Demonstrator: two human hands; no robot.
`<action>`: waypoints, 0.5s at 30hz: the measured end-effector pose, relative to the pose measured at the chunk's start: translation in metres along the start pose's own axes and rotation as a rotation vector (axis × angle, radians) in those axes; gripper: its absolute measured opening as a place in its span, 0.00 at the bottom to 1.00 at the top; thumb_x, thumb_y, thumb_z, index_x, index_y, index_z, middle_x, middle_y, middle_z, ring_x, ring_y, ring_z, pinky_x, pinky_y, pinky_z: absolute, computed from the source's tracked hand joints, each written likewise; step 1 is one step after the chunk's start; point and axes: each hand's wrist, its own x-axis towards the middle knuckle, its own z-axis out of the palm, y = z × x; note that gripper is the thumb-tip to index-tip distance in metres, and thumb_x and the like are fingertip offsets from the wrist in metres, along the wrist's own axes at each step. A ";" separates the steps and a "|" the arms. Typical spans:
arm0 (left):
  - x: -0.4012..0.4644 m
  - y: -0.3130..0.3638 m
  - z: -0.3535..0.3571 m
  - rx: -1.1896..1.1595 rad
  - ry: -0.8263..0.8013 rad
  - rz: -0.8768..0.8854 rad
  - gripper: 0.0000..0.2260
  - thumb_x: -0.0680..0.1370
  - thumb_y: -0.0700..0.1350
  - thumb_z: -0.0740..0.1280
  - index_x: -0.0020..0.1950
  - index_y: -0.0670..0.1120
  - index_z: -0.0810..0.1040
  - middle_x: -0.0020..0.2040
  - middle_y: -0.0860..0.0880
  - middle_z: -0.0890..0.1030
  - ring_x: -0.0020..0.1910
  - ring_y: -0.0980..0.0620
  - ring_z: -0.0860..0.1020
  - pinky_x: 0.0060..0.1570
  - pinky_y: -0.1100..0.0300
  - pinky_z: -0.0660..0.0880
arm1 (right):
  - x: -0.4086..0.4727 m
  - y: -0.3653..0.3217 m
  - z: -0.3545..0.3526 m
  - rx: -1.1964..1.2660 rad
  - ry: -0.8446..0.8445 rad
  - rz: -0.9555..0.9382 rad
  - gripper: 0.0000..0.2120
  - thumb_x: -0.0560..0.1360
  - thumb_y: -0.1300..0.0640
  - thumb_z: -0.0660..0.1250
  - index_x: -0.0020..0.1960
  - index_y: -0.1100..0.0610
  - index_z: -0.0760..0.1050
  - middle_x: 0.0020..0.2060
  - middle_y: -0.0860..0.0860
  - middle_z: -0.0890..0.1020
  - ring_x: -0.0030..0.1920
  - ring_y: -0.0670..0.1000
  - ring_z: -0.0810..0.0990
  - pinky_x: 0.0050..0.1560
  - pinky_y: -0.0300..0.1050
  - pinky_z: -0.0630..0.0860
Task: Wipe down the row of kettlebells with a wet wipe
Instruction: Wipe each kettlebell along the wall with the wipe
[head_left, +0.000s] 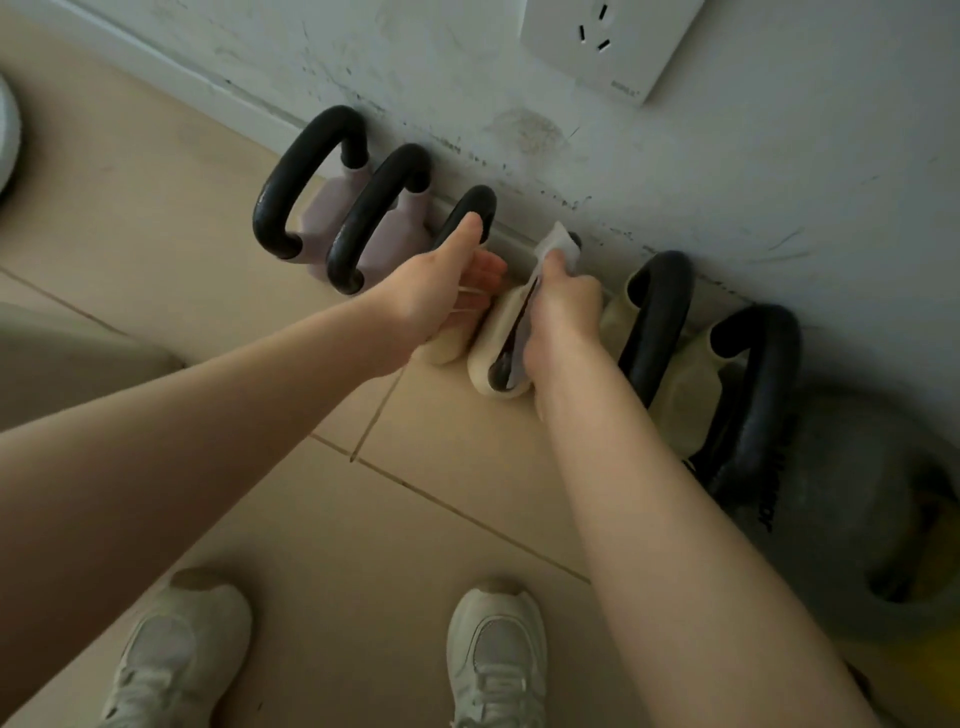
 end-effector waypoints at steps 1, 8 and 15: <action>0.000 0.003 0.000 0.018 0.005 0.004 0.23 0.80 0.60 0.50 0.56 0.46 0.78 0.55 0.48 0.81 0.55 0.51 0.79 0.62 0.54 0.73 | 0.001 0.004 0.003 -0.031 0.019 -0.041 0.17 0.79 0.51 0.56 0.61 0.63 0.70 0.49 0.55 0.77 0.51 0.55 0.78 0.51 0.47 0.75; 0.002 0.021 0.016 0.083 -0.007 -0.040 0.20 0.80 0.59 0.52 0.55 0.46 0.76 0.55 0.47 0.79 0.57 0.49 0.77 0.64 0.53 0.72 | -0.018 0.040 -0.016 0.037 -0.150 -0.062 0.13 0.78 0.58 0.63 0.60 0.62 0.71 0.48 0.52 0.80 0.50 0.50 0.80 0.45 0.32 0.78; 0.007 0.016 0.013 0.088 -0.053 -0.047 0.21 0.80 0.59 0.51 0.55 0.46 0.76 0.55 0.47 0.80 0.57 0.49 0.77 0.64 0.53 0.71 | -0.006 0.047 0.006 0.041 0.054 -0.210 0.03 0.75 0.60 0.64 0.49 0.56 0.72 0.47 0.53 0.81 0.48 0.51 0.80 0.50 0.44 0.76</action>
